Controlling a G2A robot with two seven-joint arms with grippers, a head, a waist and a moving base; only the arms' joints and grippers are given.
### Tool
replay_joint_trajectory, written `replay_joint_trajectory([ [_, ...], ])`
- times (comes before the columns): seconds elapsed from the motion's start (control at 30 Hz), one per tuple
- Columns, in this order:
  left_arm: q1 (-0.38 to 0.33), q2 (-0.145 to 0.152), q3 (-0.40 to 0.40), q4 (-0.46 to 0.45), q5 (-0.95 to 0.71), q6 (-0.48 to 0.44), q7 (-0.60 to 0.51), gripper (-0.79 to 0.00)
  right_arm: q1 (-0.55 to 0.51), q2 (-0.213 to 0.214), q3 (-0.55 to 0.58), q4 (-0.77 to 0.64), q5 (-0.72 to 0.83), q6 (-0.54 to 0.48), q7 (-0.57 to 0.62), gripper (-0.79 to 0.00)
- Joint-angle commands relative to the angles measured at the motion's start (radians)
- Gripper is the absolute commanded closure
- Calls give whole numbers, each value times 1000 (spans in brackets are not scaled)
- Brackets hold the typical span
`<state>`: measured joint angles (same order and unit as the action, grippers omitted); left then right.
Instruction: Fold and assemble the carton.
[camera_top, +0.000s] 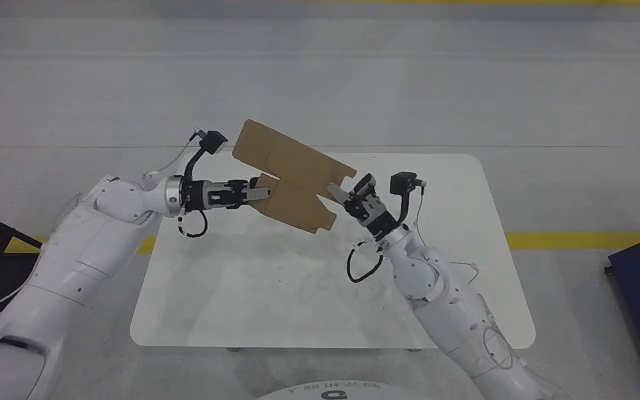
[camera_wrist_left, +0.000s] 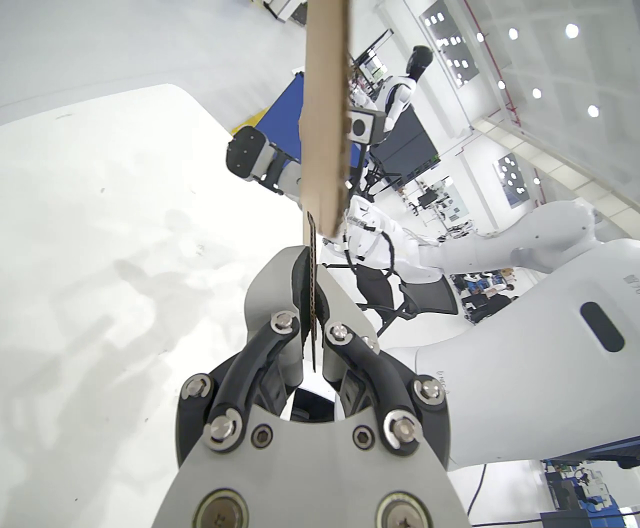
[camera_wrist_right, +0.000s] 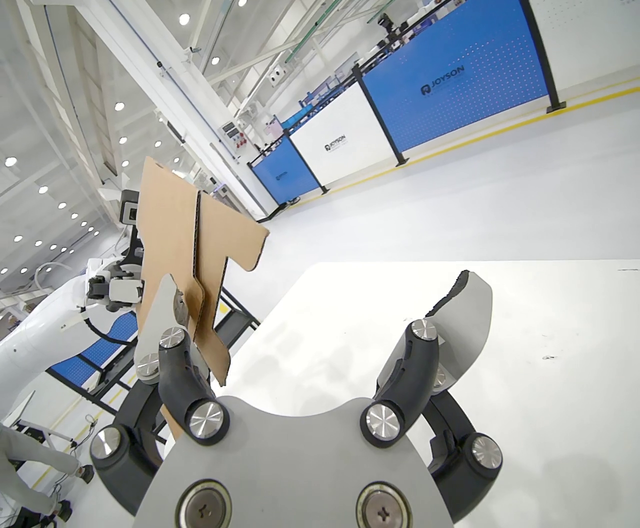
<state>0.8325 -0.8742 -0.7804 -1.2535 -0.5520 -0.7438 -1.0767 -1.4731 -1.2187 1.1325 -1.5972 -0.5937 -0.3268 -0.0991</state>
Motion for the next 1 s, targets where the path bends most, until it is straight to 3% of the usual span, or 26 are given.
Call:
replay_joint_trajectory([
  [0.0,-4,7,5,-4,-8,4,-4,0,-2,1,8,0,5,-18,6,-785],
  [0.6,-30,45,62,-43,-64,-1,1,0,-22,2,64,-15,44,-48,38,-785],
  [0.9,-33,63,86,-78,-124,1,-1,0,-23,8,85,1,79,-155,105,-785],
  [0.97,-35,67,90,-80,-125,-4,4,0,-27,10,95,3,86,-170,110,-686],
])
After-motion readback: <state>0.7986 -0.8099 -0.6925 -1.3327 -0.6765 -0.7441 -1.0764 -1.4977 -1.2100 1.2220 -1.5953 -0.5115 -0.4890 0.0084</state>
